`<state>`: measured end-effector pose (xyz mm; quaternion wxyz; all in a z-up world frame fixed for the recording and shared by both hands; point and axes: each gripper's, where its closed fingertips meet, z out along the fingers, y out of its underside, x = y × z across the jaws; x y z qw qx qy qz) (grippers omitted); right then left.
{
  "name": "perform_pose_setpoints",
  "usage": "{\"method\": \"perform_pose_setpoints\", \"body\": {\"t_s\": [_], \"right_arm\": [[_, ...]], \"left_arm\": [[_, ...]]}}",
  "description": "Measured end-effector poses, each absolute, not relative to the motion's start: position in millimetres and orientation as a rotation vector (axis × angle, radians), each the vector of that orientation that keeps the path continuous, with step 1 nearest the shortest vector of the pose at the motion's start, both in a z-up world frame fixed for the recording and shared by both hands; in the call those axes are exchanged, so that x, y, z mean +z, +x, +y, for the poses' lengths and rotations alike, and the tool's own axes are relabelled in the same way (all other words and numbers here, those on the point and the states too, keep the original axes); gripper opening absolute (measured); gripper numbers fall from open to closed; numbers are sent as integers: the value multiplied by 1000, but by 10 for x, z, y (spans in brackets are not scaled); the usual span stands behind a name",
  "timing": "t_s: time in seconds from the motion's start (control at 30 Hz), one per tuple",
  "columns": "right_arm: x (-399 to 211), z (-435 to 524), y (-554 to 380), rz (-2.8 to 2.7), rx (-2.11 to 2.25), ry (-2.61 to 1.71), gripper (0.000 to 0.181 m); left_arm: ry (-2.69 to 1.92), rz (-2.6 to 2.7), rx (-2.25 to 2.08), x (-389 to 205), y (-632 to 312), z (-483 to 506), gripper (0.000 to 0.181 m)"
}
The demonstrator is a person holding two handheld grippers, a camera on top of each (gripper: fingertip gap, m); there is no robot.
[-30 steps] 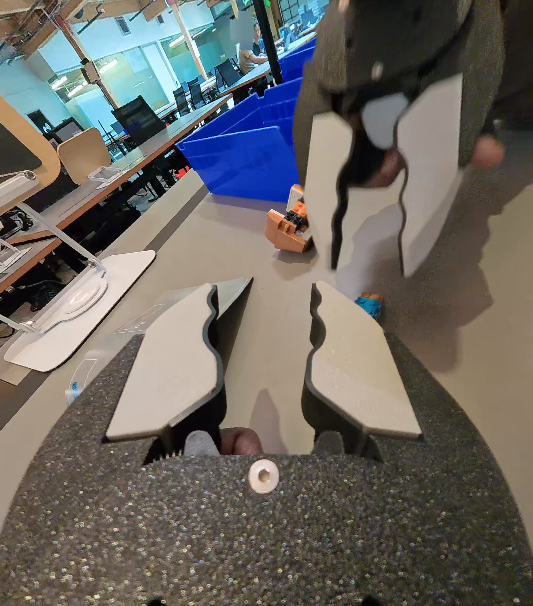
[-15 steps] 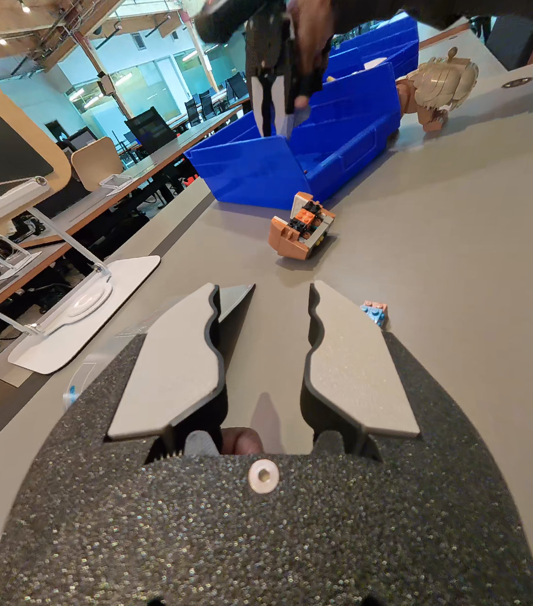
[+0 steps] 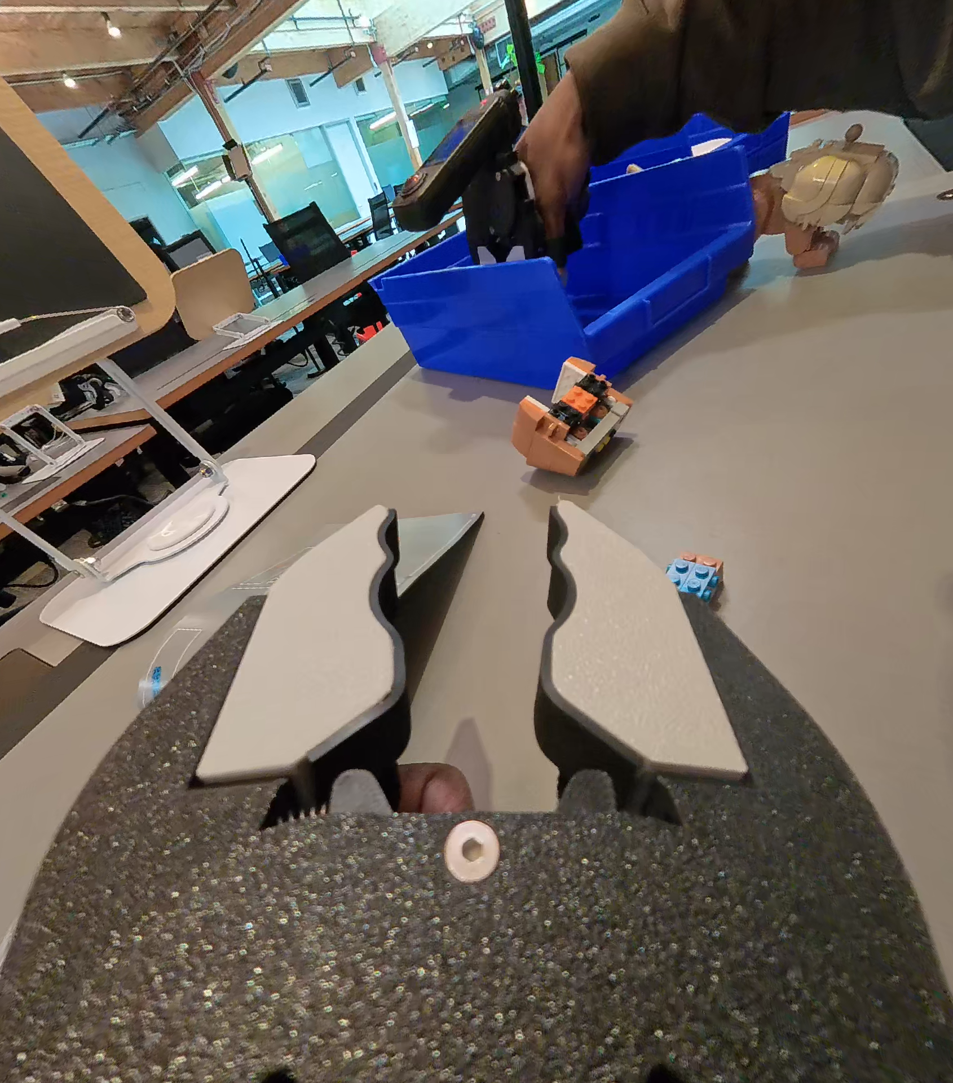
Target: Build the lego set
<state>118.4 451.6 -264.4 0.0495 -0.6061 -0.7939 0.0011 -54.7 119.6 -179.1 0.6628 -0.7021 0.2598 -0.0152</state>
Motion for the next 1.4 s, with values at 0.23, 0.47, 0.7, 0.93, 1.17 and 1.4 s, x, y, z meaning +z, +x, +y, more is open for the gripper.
{"method": "perform_pose_setpoints", "body": {"t_s": [0.23,0.47,0.7,0.93,1.17,1.4], "right_arm": [[-2097,4211,1065,-2265,142,-1718,17],[-1536,2554,953,-2280,398,-1299,16],[-2462,1571,955,-2616,286,-1232,17],[-2627,1432,852,-2652,279,-1216,17],[-2647,1460,835,-2619,268,-1231,17],[-2619,1455,813,-2588,260,-1224,27]], "left_arm": [[-1590,597,-22,-1780,-532,1172,49],[-1617,642,-42,-1823,-469,1147,49],[-1646,697,15,-1895,-433,1136,49],[-1651,710,27,-1906,-418,1134,48],[-1664,721,26,-1948,-408,1140,49],[-1670,728,24,-1966,-400,1139,48]]}}
